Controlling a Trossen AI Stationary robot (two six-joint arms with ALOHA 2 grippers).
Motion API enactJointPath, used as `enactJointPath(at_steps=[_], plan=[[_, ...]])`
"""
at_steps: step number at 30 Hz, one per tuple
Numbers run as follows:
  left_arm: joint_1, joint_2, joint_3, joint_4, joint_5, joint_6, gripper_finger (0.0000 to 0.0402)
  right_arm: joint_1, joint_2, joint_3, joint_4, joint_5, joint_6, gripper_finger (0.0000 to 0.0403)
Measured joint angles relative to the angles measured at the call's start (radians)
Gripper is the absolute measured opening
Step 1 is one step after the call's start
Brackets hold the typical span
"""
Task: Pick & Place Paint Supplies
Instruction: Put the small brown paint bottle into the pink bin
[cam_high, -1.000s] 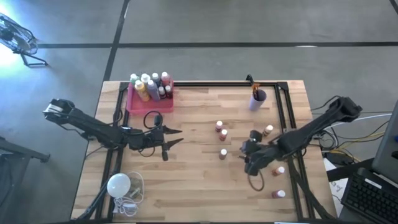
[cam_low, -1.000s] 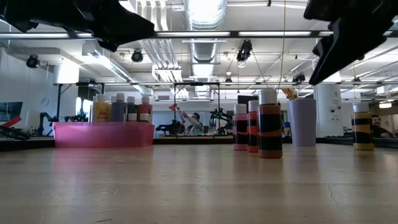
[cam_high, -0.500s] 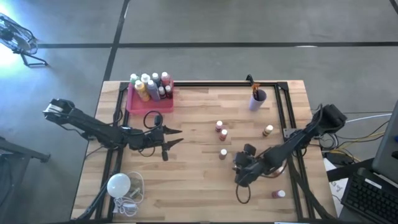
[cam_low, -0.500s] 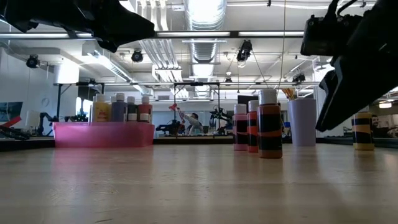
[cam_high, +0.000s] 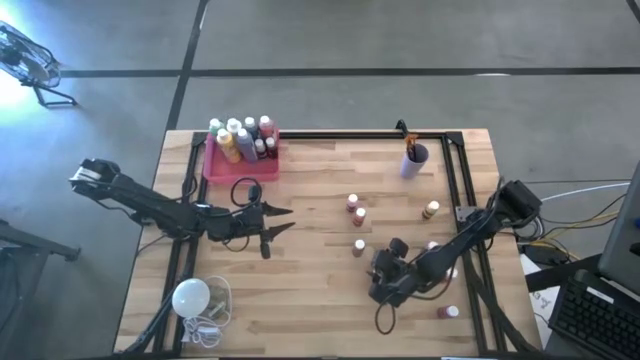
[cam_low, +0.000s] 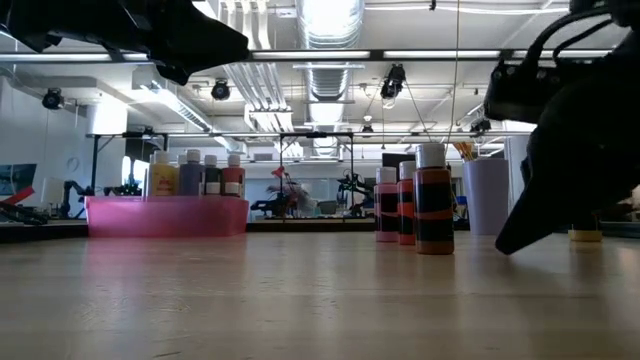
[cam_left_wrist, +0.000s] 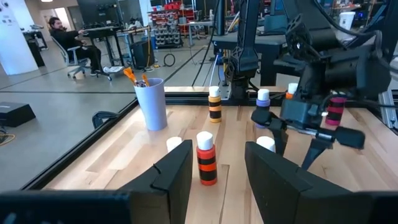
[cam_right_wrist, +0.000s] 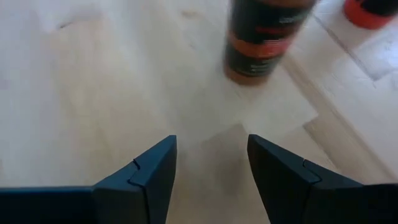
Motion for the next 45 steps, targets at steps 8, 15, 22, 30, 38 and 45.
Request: enactJointPath(at_steps=[8,15,22,30,38,45], plan=[[-0.001,0.0,0.0,0.0,0.0,-0.005,0.0154,0.002,0.08,0.0,0.027,0.093,0.055,0.0234],[0.0,0.0,0.0,0.0,0.0,-0.004,0.0154,0.001,0.118,-0.002,0.063,0.2,0.053,0.0261],[0.0,0.0,0.0,0.0,0.0,-0.004,0.0154,-0.006,0.129,-0.008,0.063,0.28,0.084,0.0273],[0.0,0.001,0.0,0.0,0.0,-0.004,0.0153,-0.044,0.13,-0.01,0.129,0.264,0.04,0.0267],[0.0,0.001,0.0,0.0,0.0,-0.003,0.0154,-0.079,0.13,-0.01,0.189,0.226,-0.016,0.025],[0.0,0.001,0.0,0.0,0.0,-0.003,0.0154,-0.118,0.13,-0.01,0.222,0.212,-0.059,0.026]])
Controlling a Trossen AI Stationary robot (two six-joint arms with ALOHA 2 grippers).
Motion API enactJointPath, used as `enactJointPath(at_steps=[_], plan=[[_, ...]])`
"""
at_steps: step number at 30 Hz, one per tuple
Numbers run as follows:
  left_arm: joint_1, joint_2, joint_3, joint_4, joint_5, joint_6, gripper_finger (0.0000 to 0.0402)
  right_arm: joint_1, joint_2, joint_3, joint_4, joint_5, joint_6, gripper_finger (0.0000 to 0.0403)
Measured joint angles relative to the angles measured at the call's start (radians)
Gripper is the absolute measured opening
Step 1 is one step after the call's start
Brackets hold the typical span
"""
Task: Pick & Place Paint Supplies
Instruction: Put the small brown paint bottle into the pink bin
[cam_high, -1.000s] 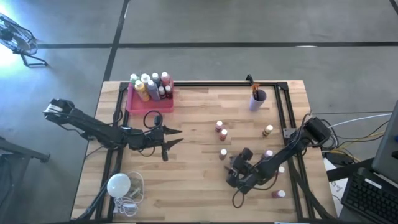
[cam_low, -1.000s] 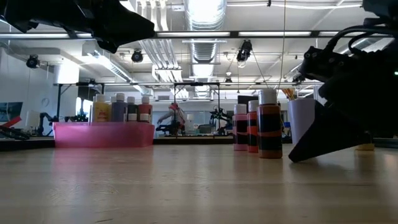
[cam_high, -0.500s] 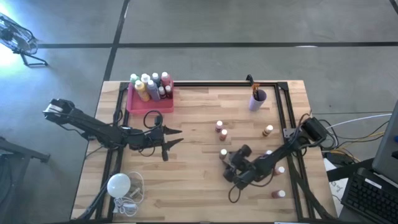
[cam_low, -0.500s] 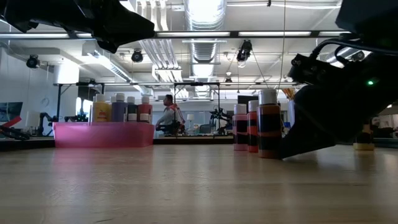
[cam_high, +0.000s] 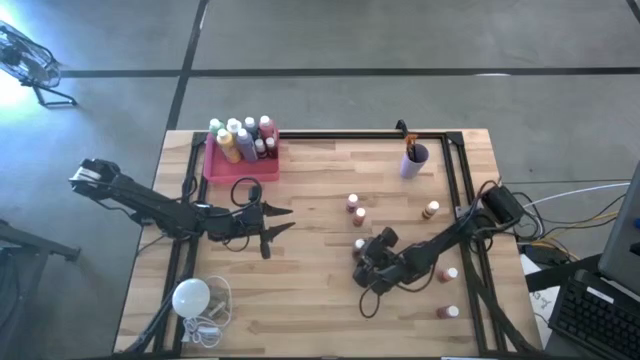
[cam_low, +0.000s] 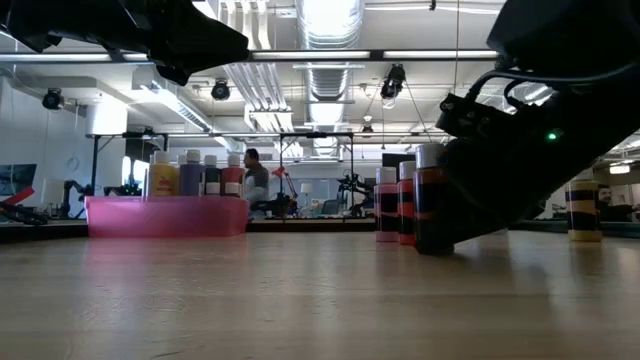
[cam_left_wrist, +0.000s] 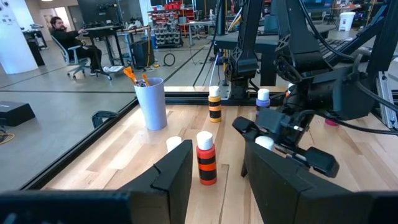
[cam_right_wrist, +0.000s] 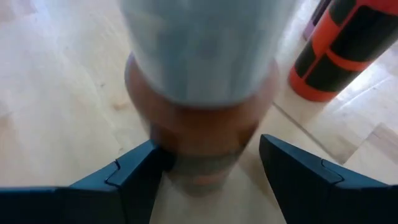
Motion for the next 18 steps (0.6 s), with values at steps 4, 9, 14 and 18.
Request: enactJointPath(at_steps=[4,9,14,18], plan=[[0.0,0.0,0.0,0.0,0.0,0.0,0.0153,-0.02,0.0,0.0,0.002,-0.004,-0.011,0.0273],[0.0,0.0,0.0,-0.001,0.0,0.0,0.0154,-0.026,0.0,0.0,0.005,-0.011,-0.015,0.0276],[0.0,0.0,0.0,-0.001,0.0,0.0,0.0154,-0.025,0.0,0.0,0.01,-0.004,-0.019,0.0247],[0.0,0.0,0.0,-0.001,0.0,0.0,0.0154,-0.026,0.0,0.0,0.013,0.001,-0.026,0.0209]])
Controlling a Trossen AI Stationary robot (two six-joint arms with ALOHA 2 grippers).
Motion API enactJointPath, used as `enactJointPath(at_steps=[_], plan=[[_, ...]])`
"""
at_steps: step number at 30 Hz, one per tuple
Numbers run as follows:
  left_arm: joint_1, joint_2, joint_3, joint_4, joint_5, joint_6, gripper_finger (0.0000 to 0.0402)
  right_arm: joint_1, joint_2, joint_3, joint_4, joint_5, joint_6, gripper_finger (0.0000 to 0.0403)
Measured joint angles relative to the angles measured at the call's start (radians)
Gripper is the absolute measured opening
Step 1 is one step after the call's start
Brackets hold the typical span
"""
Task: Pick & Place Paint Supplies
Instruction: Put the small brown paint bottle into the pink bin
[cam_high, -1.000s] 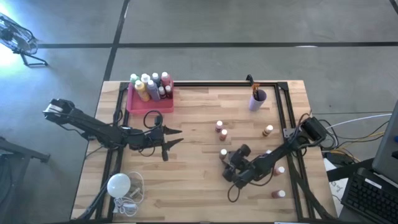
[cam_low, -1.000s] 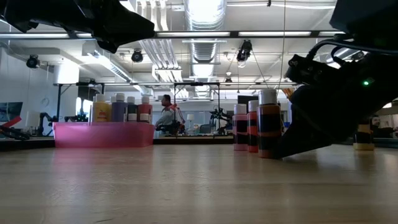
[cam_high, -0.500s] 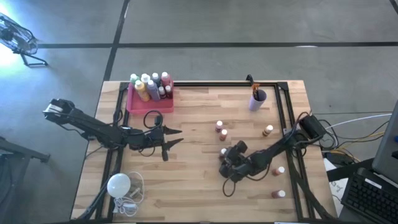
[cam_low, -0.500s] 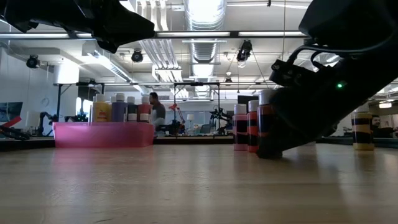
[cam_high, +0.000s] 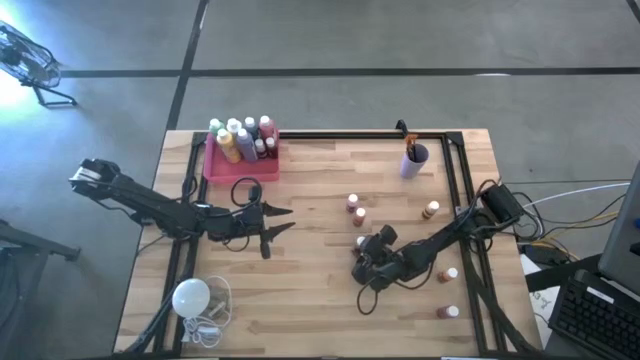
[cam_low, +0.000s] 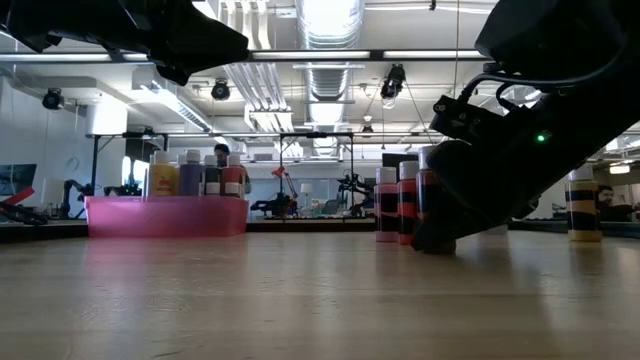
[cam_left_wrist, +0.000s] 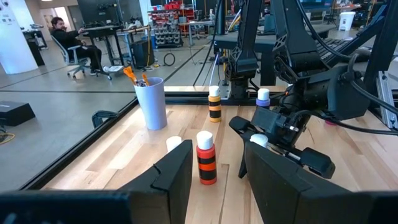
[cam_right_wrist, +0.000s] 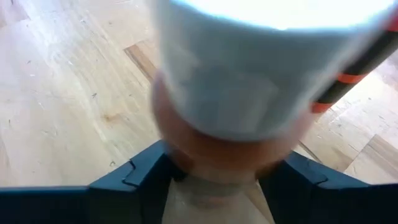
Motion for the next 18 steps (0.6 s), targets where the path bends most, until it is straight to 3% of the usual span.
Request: enactJointPath(at_steps=[10,18], plan=[[0.0,0.0,0.0,0.0,0.0,0.0,0.0153,0.001,-0.003,0.0,0.007,-0.022,-0.02,0.0122],[0.0,0.0,0.0,-0.001,0.0,0.0,0.0153,0.001,-0.003,0.0,0.007,-0.027,-0.031,0.0133]])
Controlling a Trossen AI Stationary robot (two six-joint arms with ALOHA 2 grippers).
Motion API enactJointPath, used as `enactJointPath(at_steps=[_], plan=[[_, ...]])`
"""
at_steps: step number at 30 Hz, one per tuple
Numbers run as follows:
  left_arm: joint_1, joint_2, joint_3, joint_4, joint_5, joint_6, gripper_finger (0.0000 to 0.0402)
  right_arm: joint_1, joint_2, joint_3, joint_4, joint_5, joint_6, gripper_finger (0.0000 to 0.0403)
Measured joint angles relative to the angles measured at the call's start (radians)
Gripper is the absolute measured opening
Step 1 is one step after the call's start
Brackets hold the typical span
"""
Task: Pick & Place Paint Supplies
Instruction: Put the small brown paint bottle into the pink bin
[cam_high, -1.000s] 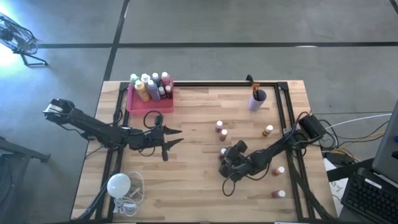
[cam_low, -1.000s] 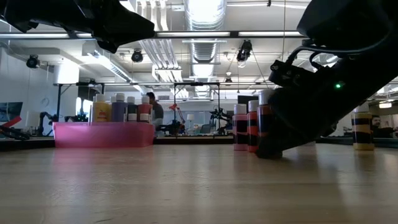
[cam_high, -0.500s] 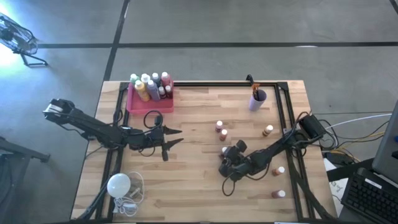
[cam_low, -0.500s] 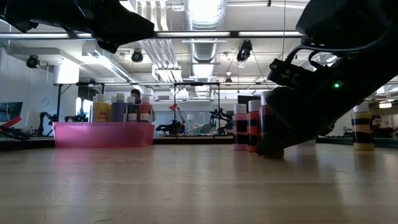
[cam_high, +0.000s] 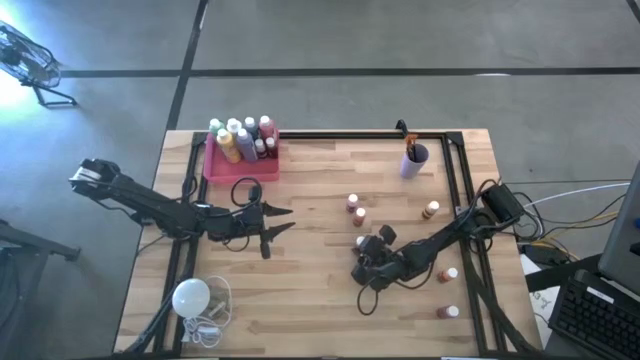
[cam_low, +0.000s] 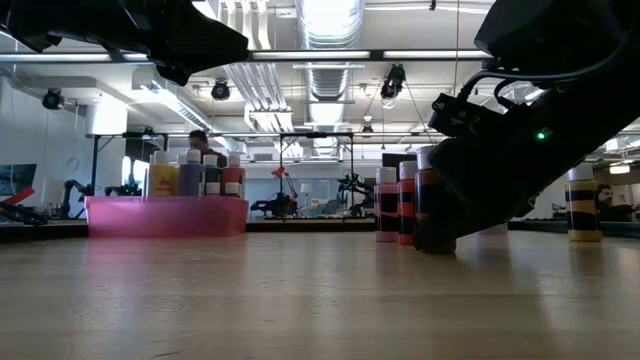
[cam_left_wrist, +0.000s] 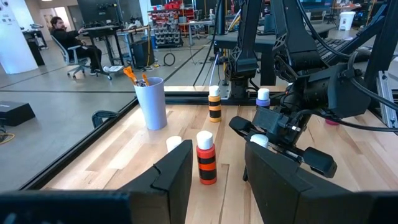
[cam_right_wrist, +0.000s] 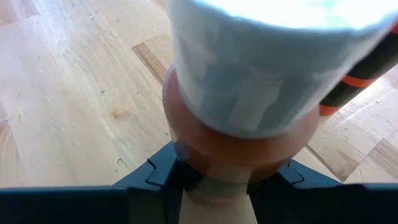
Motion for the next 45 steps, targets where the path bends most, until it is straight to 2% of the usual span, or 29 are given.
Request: enactJointPath(at_steps=[8,11,16,20,24,30,34,40,45], plan=[[0.0,0.0,0.0,0.0,0.0,-0.004,0.0154,0.0,-0.002,0.001,0.002,-0.028,-0.019,0.0124],[0.0,0.0,0.0,0.0,0.0,-0.026,0.0153,0.0,-0.013,0.004,0.003,-0.085,-0.061,0.0123],[0.0,0.0,0.004,-0.02,0.013,-0.029,0.0152,0.0,-0.068,0.008,-0.002,-0.291,-0.192,0.0128],[0.0,0.0,0.028,-0.101,0.048,-0.036,0.0152,-0.004,-0.143,0.005,-0.021,-0.47,-0.278,0.0123],[0.001,0.043,0.076,-0.164,0.097,-0.011,0.0152,-0.018,-0.229,0.007,-0.048,-0.563,-0.296,0.0122],[0.002,0.218,0.228,-0.203,0.148,0.076,0.0152,-0.035,-0.327,0.013,-0.174,-0.561,-0.296,0.0124],[0.009,0.337,0.384,-0.325,0.144,0.09,0.0158,-0.038,-0.362,0.014,-0.224,-0.558,-0.306,0.0119],[0.018,0.479,0.593,-0.471,0.147,0.134,0.0181,-0.038,-0.376,0.016,-0.242,-0.572,-0.347,0.0121],[0.026,0.572,0.725,-0.532,0.155,0.138,0.0197,-0.037,-0.372,0.016,-0.251,-0.572,-0.376,0.0118]])
